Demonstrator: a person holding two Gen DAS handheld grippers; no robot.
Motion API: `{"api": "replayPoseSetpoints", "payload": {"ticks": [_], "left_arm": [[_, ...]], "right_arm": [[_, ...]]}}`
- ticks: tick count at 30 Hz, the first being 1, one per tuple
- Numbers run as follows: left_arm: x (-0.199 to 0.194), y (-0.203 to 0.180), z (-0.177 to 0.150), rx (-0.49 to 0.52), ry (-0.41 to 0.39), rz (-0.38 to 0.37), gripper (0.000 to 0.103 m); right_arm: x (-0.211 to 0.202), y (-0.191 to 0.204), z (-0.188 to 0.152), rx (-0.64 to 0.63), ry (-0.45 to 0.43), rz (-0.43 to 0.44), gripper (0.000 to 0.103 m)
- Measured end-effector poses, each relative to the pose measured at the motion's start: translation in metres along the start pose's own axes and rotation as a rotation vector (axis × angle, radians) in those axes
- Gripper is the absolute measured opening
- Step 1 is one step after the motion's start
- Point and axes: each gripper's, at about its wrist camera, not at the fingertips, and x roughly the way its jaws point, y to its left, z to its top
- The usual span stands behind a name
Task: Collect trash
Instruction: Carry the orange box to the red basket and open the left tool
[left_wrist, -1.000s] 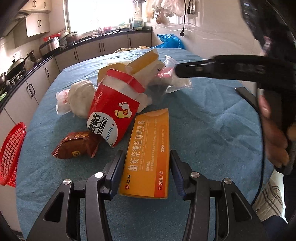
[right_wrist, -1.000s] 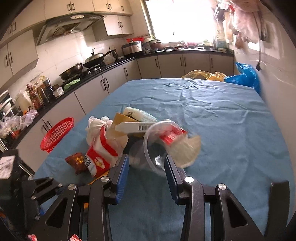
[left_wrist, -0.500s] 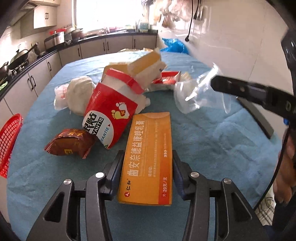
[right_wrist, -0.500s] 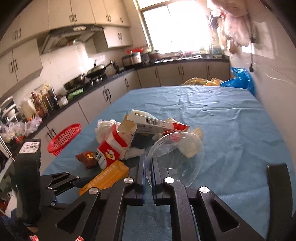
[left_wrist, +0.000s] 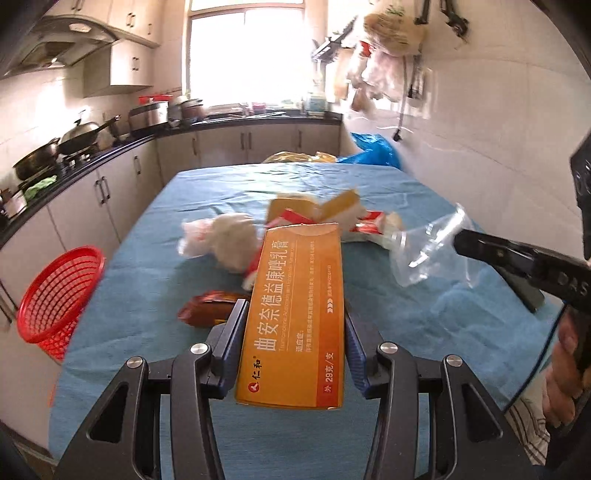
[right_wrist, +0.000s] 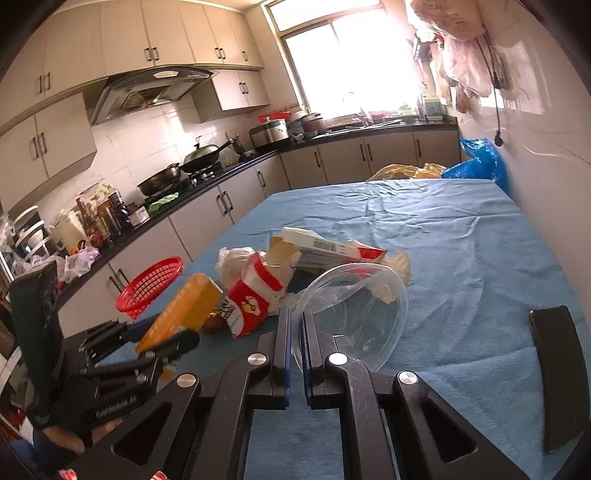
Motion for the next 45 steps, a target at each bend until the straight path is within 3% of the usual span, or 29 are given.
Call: {"api": "replayPoseSetpoints", "payload": {"ticks": [10,19,32,45], "left_arm": [[-0.012,0.045,0.006,-0.078,-0.033,0.093,0.047],[-0.028,0.110,0.005,-0.177,-0.059,0.210,0.047],[-0.024,0.239,-0.002,-0.373,-0.010,0.341,0.047],[-0.001,0.307,-0.005,-0.434,0.027,0.390,0.047]], "right_arm": [[0.017,0.041,0.013,-0.074,0.045,0.083,0.005],[0.054,0.098,0.037,-0.164,0.108,0.178,0.005],[0.152,0.199,0.074,-0.265,0.227,0.287,0.006],[0.275,0.280,0.087,-0.305,0.348,0.310,0.006]]}}
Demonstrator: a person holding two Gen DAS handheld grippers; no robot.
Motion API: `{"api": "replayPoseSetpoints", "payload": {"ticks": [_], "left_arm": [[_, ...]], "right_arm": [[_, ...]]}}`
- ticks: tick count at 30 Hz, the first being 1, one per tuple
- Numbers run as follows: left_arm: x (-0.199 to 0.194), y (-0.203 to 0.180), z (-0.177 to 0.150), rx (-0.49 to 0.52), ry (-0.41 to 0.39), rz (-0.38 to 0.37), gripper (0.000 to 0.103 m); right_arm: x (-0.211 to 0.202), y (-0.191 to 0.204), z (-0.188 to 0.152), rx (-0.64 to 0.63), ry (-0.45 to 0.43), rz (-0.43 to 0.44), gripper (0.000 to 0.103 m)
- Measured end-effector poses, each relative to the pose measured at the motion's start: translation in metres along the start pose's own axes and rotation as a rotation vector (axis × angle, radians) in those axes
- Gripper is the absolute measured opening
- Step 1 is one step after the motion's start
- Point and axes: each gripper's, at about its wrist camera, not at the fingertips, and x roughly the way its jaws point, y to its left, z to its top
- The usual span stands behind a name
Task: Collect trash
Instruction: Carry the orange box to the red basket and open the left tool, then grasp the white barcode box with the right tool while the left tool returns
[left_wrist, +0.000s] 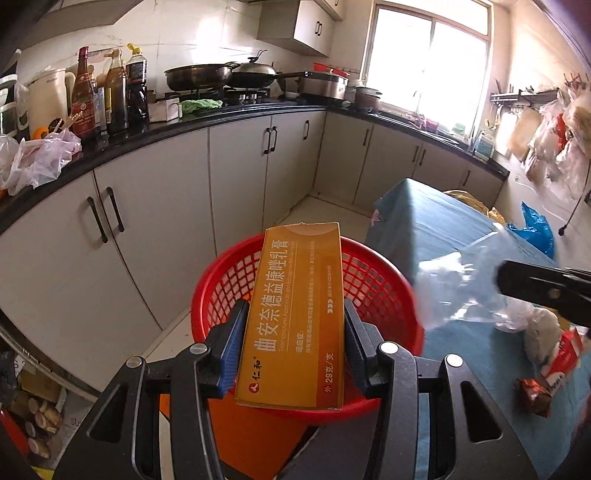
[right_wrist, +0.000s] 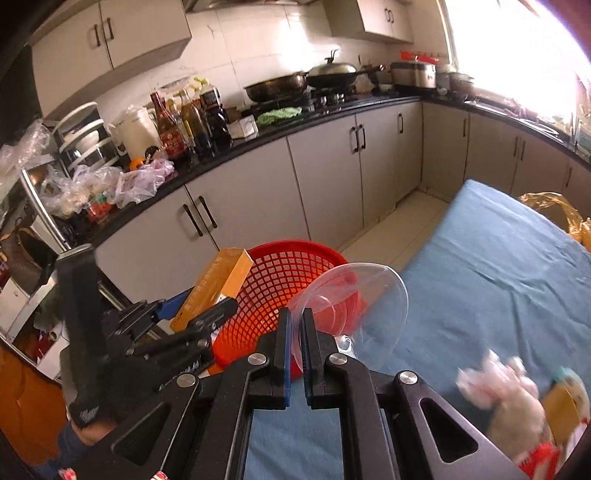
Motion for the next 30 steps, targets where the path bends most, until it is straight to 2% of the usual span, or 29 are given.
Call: {"api": "replayPoseSetpoints", "payload": {"ticks": [1,3,5,8,10,13,16,24,30], "left_arm": [[0.002,0.002,0.001,-0.004,0.002,-0.002,0.047],[0.005,0.005,0.003,-0.020,0.005,-0.005,0.054],[0.004,0.007,0.002,-0.030,-0.001,-0.009,0.063],[0.001,0.004,0.001,-0.017,-0.013,-0.006,0.069],[-0.003,0.000,-0.001,-0.011,-0.013,-0.005,0.069],[-0.017,-0.014,-0.009,0.000,-0.027,-0.030,0.069],[-0.032,-0.035,-0.022,0.018,-0.051,-0.048,0.075],[-0.066,-0.124,-0.069,0.104,-0.124,-0.138,0.079],[-0.066,-0.183,-0.092,0.205,-0.125,-0.212,0.083]], "right_arm": [[0.007,0.001,0.003,0.001,0.007,0.003,0.006],[0.015,0.001,0.007,0.008,0.010,-0.016,0.027],[0.012,-0.001,0.005,0.021,-0.002,-0.005,0.031],[-0.004,-0.009,-0.002,0.042,-0.030,0.000,0.031],[-0.022,-0.014,-0.011,0.051,-0.055,0.001,0.031],[-0.051,-0.020,-0.029,0.059,-0.097,-0.015,0.032],[-0.082,-0.027,-0.058,0.060,-0.146,-0.054,0.036],[-0.169,-0.070,-0.148,0.148,-0.311,-0.214,0.038],[-0.213,-0.122,-0.202,0.319,-0.358,-0.256,0.038]]}}
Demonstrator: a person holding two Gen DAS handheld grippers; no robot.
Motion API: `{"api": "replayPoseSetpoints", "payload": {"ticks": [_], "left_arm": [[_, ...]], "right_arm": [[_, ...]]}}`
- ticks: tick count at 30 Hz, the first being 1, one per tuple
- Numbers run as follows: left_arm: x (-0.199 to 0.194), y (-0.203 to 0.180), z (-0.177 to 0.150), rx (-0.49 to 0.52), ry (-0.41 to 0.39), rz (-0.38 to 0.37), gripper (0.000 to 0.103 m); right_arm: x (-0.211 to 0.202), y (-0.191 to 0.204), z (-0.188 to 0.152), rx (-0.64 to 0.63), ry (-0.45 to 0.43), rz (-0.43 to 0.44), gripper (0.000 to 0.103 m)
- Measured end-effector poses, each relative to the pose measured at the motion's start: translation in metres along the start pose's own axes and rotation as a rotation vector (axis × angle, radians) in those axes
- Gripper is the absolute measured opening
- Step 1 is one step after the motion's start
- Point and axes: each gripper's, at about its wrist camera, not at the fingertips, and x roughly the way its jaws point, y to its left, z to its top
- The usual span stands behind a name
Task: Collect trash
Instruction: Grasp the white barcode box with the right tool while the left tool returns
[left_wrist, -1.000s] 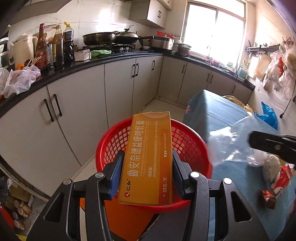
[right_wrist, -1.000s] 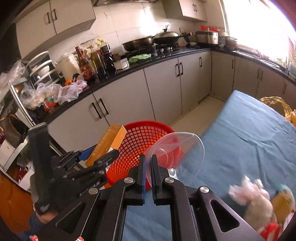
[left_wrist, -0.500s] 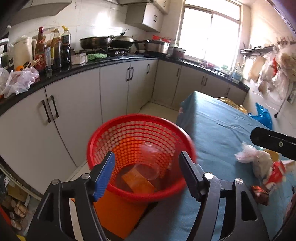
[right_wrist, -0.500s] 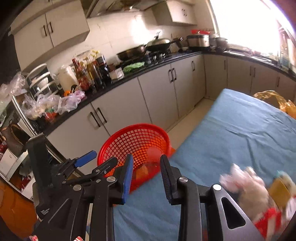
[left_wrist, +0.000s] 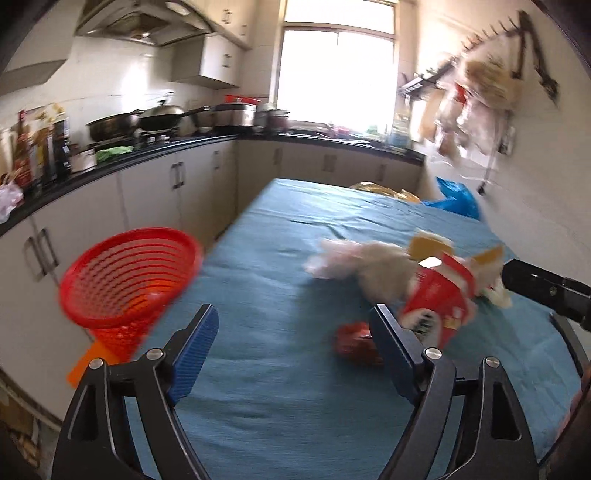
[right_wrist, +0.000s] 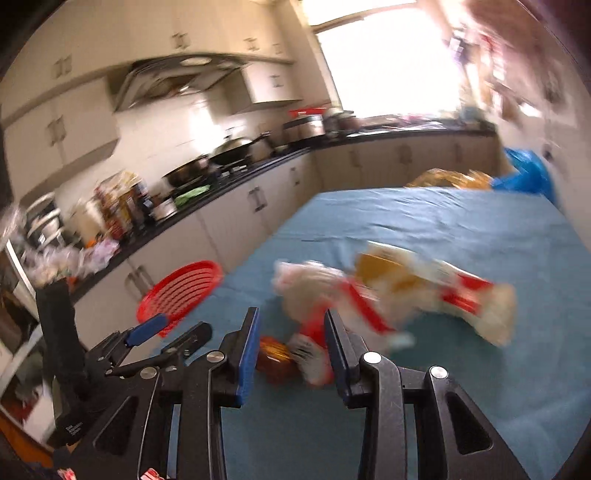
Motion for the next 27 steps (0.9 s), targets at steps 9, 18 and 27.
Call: {"api": "replayPoseSetpoints", "payload": {"ticks": [9,18,27], "left_arm": [[0.003,-0.037,-0.006,0.200,-0.032,0.093,0.088],[0.000,-0.031,-0.007,0.197,-0.025,0.061,0.088],[0.005,-0.028,-0.005,0.172,0.029,0.009,0.088]], "right_arm": [[0.005,-0.075,0.006,0.291,0.040,0.078,0.063],[0.049,-0.074,0.030,0.330,0.094,0.042,0.063],[0.035,-0.072,0.023,0.250,-0.005,-0.011,0.007]]}}
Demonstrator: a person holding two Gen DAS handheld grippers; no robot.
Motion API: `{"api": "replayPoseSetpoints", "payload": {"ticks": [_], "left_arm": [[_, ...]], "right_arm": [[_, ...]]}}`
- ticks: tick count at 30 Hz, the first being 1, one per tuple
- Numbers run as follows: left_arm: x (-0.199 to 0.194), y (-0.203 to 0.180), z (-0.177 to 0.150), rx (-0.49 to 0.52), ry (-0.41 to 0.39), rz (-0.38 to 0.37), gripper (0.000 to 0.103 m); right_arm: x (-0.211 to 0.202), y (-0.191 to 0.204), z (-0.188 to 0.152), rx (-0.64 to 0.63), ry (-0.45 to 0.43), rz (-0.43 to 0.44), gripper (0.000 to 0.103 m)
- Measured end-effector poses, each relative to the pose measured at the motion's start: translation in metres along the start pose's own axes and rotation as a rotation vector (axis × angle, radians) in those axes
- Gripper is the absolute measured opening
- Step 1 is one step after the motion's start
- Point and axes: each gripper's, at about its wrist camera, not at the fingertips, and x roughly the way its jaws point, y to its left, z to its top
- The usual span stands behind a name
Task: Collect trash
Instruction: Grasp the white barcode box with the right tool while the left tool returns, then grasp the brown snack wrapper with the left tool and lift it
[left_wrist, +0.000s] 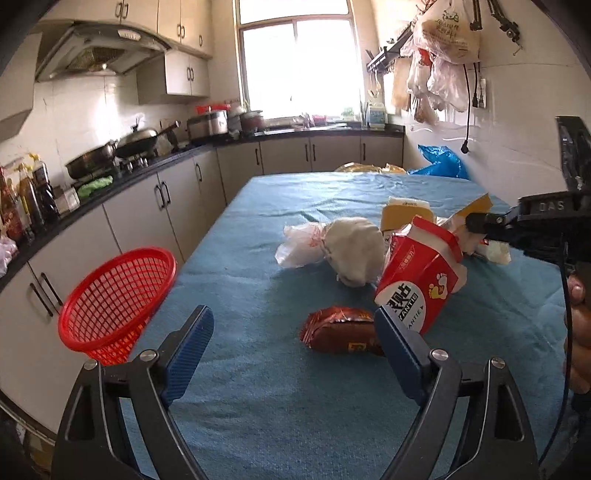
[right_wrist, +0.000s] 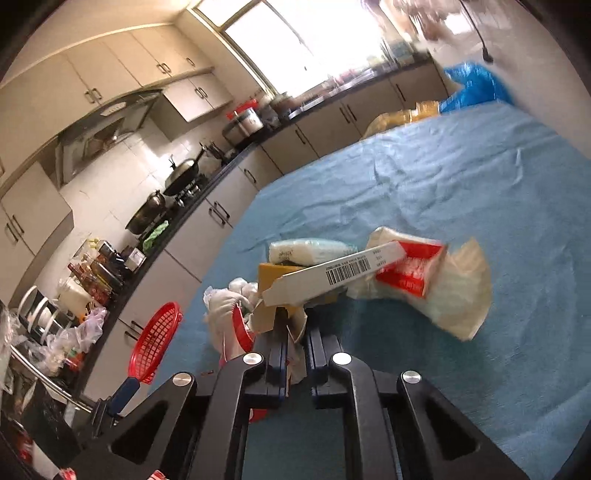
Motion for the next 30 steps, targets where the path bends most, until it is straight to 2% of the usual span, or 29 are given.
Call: {"api": "replayPoseSetpoints", "payload": {"ticks": [2,4,6,9,11,15,17,18,20,21,22,25,30], "left_arm": [[0.003,0.001,0.001,-0.004,0.025,-0.028,0.088],[0.013,0.002,0.003,-0.032,0.095,-0.090,0.088],[0.024,0.003,0.005,-0.065,0.163,-0.149,0.088],[0.042,0.001,0.008,-0.081,0.250,-0.199,0.088],[0.050,-0.003,0.011,-0.068,0.276,-0.196,0.088],[0.062,-0.016,0.010,-0.032,0.303,-0.141,0.088],[0.066,-0.021,0.009,-0.014,0.318,-0.124,0.083],[0.066,-0.022,0.009,-0.007,0.319,-0.124,0.079],[0.068,-0.026,0.008,0.009,0.327,-0.113,0.060],[0.067,-0.028,0.007,0.016,0.314,-0.091,0.055],[0.065,-0.028,0.007,0.015,0.306,-0.089,0.043],[0.061,-0.024,0.007,-0.007,0.280,-0.076,0.042],[0.045,-0.011,0.009,-0.074,0.187,-0.054,0.041]], "right_arm": [[-0.011,0.005,-0.003,-0.045,-0.066,-0.030,0.007],[-0.020,0.009,-0.004,-0.071,-0.106,-0.041,0.007],[-0.025,0.011,-0.004,-0.080,-0.122,-0.033,0.007],[-0.026,0.010,-0.004,-0.074,-0.120,-0.018,0.007],[-0.027,0.008,-0.004,-0.067,-0.118,-0.006,0.007],[-0.028,0.010,-0.006,-0.080,-0.117,0.010,0.007],[-0.029,0.012,-0.008,-0.095,-0.116,0.015,0.007],[-0.029,0.013,-0.009,-0.106,-0.115,0.017,0.007],[-0.028,0.019,-0.012,-0.129,-0.114,0.018,0.007],[-0.028,0.021,-0.013,-0.143,-0.114,0.015,0.007],[-0.027,0.024,-0.014,-0.160,-0.113,0.010,0.007],[-0.025,0.035,-0.019,-0.222,-0.119,-0.039,0.007],[-0.023,0.046,-0.026,-0.309,-0.164,-0.165,0.007]]}}
